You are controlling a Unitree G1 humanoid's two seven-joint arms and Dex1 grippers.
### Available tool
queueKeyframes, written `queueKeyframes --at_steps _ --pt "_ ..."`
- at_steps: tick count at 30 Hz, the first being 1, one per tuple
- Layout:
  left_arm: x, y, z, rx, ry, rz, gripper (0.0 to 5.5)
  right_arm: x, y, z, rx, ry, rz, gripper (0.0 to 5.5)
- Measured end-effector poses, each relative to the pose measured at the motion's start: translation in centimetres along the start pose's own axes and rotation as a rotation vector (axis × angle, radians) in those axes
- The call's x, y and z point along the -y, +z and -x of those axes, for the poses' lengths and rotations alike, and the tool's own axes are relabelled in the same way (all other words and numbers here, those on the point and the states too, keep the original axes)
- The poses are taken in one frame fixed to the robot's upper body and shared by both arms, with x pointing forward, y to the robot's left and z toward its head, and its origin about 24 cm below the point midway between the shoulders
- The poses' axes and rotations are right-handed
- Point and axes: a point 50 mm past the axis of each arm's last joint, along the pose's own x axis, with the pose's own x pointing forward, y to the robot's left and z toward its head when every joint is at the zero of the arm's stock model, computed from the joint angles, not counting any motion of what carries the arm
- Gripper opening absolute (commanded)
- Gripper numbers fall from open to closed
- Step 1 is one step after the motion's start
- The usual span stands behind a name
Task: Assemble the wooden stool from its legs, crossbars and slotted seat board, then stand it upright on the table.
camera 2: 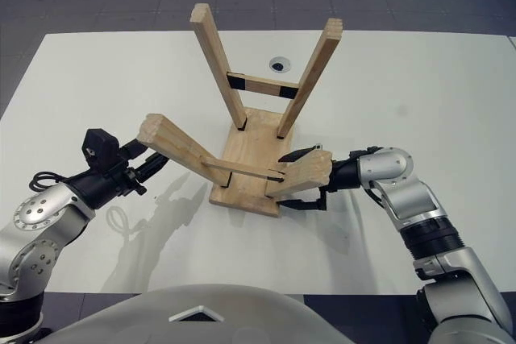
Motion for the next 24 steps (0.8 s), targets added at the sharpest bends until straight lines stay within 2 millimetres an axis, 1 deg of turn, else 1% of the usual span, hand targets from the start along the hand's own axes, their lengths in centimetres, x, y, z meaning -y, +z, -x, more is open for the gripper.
queueKeyframes --at_steps 2,4,5,6,10,12,14,15,17,18,19,20,23,24 --pt "0.1 -0.4 0.1 -0.024 -0.006 -0.013 2.44 -0.1 0.0 0.2 0.0 -0.01 0.005 5.46" --pt "0.2 -0.7 0.2 -0.034 -0.013 -0.024 2.44 -0.4 -0.3 0.8 -0.017 -0.03 0.002 5.46" --pt "0.1 -0.7 0.3 -0.035 -0.009 -0.032 2.44 -1.0 -1.1 1.8 -0.07 -0.044 -0.02 5.46" --pt "0.0 -0.8 0.3 -0.037 0.001 -0.04 2.44 -1.5 -1.6 2.5 -0.094 -0.057 -0.036 5.46" --pt "-0.3 -1.0 0.4 -0.04 0.038 -0.048 2.44 -2.5 -1.8 6.6 -0.212 -0.179 0.001 5.46" --pt "-0.3 -1.4 0.4 -0.059 0.07 -0.094 2.44 -3.4 -1.7 8.1 -0.27 -0.241 0.047 5.46" --pt "-0.6 -1.9 0.3 -0.087 0.106 -0.152 2.44 -4.3 -1.6 8.9 -0.307 -0.294 0.071 5.46" --pt "-0.8 -2.3 0.2 -0.102 0.123 -0.192 2.44 -4.2 -1.3 9.3 -0.3 -0.389 0.058 5.46" --pt "-0.9 -3.0 0.0 -0.131 0.14 -0.223 2.44 -3.1 -0.1 10.2 -0.21 -0.652 0.01 5.46" --pt "-0.8 -3.4 -0.1 -0.144 0.142 -0.237 2.44 -2.6 1.0 10.5 -0.115 -0.807 -0.029 5.46" --pt "-0.7 -3.7 -0.3 -0.153 0.141 -0.245 2.44 -2.4 1.9 10.7 -0.051 -0.891 -0.057 5.46" --pt "-0.5 -4.1 -0.5 -0.167 0.14 -0.249 2.44 -2.5 3.3 10.8 0.026 -0.98 -0.091 5.46" --pt "0.5 -5.1 -1.1 -0.182 0.138 -0.254 2.44 -3.4 7.5 10.5 0.201 -1.073 -0.128 5.46" --pt "1.0 -5.4 -1.4 -0.181 0.138 -0.257 2.44 -3.9 9.4 10.3 0.299 -1.079 -0.126 5.46"
